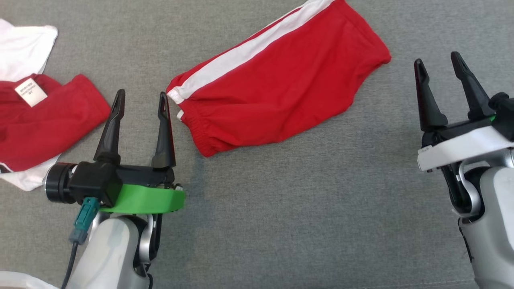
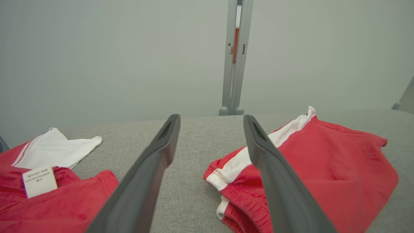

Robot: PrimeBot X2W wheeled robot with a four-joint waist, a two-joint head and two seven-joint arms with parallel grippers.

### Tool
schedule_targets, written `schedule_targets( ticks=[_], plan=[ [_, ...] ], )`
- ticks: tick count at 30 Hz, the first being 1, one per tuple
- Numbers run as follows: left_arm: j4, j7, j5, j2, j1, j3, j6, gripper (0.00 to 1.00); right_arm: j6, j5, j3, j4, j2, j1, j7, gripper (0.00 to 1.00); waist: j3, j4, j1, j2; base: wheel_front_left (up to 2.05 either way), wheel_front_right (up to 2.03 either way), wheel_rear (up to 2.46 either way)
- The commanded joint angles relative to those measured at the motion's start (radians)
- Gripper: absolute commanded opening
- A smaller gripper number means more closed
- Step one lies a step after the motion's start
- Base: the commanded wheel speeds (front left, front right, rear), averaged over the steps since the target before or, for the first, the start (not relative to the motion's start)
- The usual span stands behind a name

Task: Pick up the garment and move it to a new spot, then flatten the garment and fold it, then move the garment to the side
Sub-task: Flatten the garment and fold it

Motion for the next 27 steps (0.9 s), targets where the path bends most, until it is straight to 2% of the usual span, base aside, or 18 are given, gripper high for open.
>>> schedule_targets(
  ticks=[1, 6, 11, 18, 19, 20, 21, 27],
  plan=[
    [0.0, -0.007, 0.009, -0.004, -0.019, -0.003, -0.007, 1.0, -0.001, 0.007, 0.007, 0.021, -0.009, -0.025, 0.0, 1.0, 0.058, 0.061, 0.0, 0.0, 0.0, 0.0, 0.0],
    [0.004, -0.007, 0.015, -0.02, -0.041, -0.009, -0.017, 1.0, -0.001, 0.02, 0.024, 0.139, -0.02, -0.108, 0.018, 1.0, 0.082, 0.093, 0.0, 0.0, 0.0, 0.0, 0.0],
    [0.003, -0.008, 0.026, -0.038, -0.049, -0.009, -0.027, 1.0, -0.001, 0.038, 0.033, 0.316, -0.032, -0.187, 0.025, 1.0, 0.081, 0.111, 0.0, 0.0, 0.0, 0.0, 0.0],
    [0.008, -0.008, 0.038, -0.048, -0.035, 0.005, -0.041, 1.0, -0.001, 0.085, 0.069, 0.499, -0.027, -0.241, 0.035, 1.0, 0.069, 0.113, 0.0, 0.0, 0.0, 0.0, 0.0],
    [0.008, -0.008, 0.038, -0.051, -0.031, 0.007, -0.04, 1.0, -0.001, 0.102, 0.079, 0.514, -0.024, -0.244, 0.035, 0.87, 0.067, 0.111, 0.0, 0.0, 0.0, 0.0, 0.0],
    [0.009, -0.008, 0.04, -0.053, -0.028, 0.009, -0.042, 1.0, -0.001, 0.114, 0.089, 0.525, -0.023, -0.246, 0.033, 0.41, 0.064, 0.11, 0.0, 0.0, 0.0, 0.0, 0.0],
    [0.009, -0.008, 0.042, -0.053, -0.024, 0.012, -0.043, 1.0, -0.001, 0.124, 0.102, 0.535, -0.025, -0.249, 0.03, 0.0, 0.061, 0.107, 0.0, 0.0, 0.0, 0.0, 0.0],
    [0.017, -0.008, 0.05, -0.057, -0.006, 0.025, -0.045, 1.0, -0.001, 0.179, 0.151, 0.554, -0.04, -0.242, -0.045, 0.0, 0.038, 0.086, 0.0, 0.0, 0.0, 0.0, 0.0]
  ],
)
